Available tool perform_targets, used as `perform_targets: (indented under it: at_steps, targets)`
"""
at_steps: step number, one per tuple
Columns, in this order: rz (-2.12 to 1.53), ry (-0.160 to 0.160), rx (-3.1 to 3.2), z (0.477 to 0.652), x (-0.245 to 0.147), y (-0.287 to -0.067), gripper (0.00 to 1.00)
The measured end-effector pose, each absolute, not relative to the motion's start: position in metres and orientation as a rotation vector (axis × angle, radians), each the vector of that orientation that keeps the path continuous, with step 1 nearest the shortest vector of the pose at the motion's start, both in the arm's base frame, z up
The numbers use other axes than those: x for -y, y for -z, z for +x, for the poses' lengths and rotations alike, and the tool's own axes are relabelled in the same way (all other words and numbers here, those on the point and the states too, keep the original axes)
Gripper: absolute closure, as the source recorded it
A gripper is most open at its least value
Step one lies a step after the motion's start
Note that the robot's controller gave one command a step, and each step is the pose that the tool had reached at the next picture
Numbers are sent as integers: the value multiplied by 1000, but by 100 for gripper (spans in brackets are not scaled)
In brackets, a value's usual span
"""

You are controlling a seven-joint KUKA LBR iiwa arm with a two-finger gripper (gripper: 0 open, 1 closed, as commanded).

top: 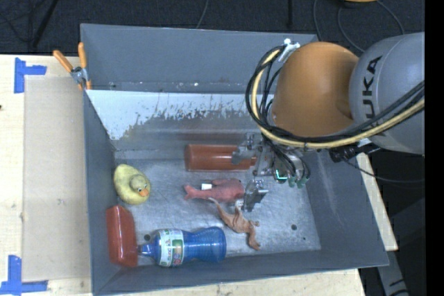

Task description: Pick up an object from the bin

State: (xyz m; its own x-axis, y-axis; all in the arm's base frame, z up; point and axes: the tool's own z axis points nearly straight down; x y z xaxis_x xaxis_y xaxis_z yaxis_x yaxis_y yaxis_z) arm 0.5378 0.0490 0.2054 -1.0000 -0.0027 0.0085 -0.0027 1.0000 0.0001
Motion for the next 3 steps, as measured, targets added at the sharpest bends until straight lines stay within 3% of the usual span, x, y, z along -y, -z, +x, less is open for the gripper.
perform_targets:
  at_steps: [1, 2, 3]
  targets:
    - [2, 1, 3140, 539, -49, -209, 0]
    - [94, 1, 3146, 542, -39, -170, 0]
    - [358, 0, 3125, 533, -31, -102, 0]
